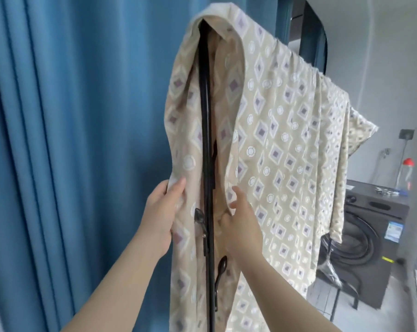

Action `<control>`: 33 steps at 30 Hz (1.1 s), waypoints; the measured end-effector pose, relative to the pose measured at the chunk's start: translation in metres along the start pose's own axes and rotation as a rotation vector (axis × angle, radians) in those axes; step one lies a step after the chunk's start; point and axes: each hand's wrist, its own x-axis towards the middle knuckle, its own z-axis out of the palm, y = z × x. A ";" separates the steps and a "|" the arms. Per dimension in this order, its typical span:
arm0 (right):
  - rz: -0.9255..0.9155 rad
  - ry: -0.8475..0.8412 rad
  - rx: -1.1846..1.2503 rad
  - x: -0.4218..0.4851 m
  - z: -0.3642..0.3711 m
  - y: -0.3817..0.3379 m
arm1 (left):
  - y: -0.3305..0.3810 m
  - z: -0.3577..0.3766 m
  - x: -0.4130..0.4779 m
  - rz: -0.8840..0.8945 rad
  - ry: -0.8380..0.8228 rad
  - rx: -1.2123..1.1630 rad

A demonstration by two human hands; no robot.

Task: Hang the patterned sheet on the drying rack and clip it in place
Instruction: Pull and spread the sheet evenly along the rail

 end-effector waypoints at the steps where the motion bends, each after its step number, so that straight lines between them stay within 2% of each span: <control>1: -0.012 0.014 0.047 0.005 -0.003 -0.006 | 0.006 0.002 0.003 0.000 -0.002 0.006; 6: -0.060 0.092 0.327 0.027 -0.024 -0.040 | 0.042 0.009 0.018 0.010 -0.019 -0.091; 8: -0.048 0.076 0.432 0.034 -0.031 -0.056 | 0.054 0.013 0.024 0.025 -0.020 -0.041; 11: -0.081 0.075 0.455 0.044 -0.041 -0.074 | 0.067 0.021 0.029 0.076 0.032 0.022; 16: -0.254 0.157 0.459 0.043 -0.061 -0.107 | 0.085 0.024 0.027 0.179 0.099 0.041; 20: -0.493 0.080 0.620 0.025 -0.076 -0.138 | 0.102 0.015 0.011 0.281 0.003 -0.070; 22: -0.556 0.014 0.614 0.017 -0.077 -0.145 | 0.104 0.011 0.002 0.306 -0.038 -0.115; 25: -0.452 -0.088 0.480 0.016 -0.063 -0.133 | 0.099 0.004 -0.001 0.285 0.005 -0.117; 28: -0.288 -0.077 0.470 0.017 -0.052 -0.115 | 0.104 0.000 -0.002 0.292 0.049 -0.112; 31: -0.301 -0.026 0.536 0.016 -0.061 -0.121 | 0.119 0.003 -0.005 0.303 0.063 -0.069; 33: -0.356 0.014 0.552 0.016 -0.070 -0.130 | 0.128 0.002 -0.007 0.371 0.073 -0.002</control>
